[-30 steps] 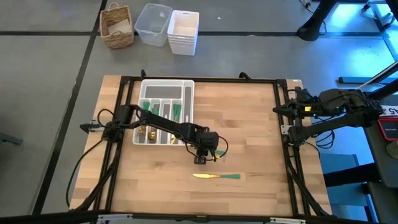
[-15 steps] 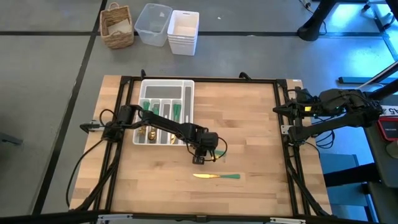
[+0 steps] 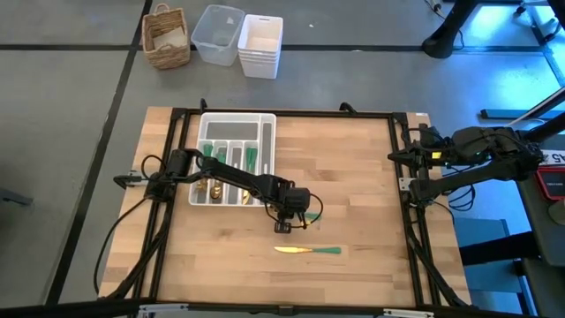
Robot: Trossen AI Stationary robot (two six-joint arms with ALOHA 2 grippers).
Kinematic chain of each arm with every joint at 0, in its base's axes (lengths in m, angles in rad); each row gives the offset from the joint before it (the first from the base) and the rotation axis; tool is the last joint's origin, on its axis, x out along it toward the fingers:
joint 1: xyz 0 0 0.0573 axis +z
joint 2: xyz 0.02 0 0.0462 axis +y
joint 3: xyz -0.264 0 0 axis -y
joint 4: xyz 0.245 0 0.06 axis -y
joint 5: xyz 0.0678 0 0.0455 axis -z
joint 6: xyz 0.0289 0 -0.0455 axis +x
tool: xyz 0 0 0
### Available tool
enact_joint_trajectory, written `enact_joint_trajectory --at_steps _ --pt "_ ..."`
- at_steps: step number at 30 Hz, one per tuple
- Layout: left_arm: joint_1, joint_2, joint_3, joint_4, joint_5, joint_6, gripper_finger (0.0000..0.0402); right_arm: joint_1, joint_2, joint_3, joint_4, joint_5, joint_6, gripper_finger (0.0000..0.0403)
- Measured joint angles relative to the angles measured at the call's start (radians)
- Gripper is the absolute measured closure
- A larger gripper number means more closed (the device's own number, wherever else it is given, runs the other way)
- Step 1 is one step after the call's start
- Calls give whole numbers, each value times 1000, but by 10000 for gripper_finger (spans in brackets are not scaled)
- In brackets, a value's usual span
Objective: Sort silverware
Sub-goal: Put the green knife into the white silverware tray
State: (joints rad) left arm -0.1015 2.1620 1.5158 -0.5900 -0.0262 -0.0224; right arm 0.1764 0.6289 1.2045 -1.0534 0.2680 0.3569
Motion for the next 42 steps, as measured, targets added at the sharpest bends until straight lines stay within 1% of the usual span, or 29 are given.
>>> enact_joint_trajectory --at_steps 5,12,19,23,25,29,34,39,42 --pt "-4 1 -1 2 12 -9 375 0 0 0 0 0 0 397" --pt "0 -1 -2 17 104 -106 379 0 0 0 1 0 0 397" --pt "0 3 -5 76 266 -192 375 0 0 0 -3 0 0 397" --pt "13 7 -7 110 362 -278 378 0 0 0 -5 0 0 397" --pt "24 7 -7 126 394 -312 378 0 0 0 -5 -4 0 397" --pt "45 5 -6 138 410 -361 382 0 0 0 -5 -34 -2 397" --pt "78 6 -7 186 466 -446 400 0 0 0 -5 -74 -29 397" --pt "101 5 -6 241 497 -507 401 0 0 0 -6 -79 -51 397" --pt "103 4 -5 239 498 -508 400 0 0 0 -14 -79 -52 397"
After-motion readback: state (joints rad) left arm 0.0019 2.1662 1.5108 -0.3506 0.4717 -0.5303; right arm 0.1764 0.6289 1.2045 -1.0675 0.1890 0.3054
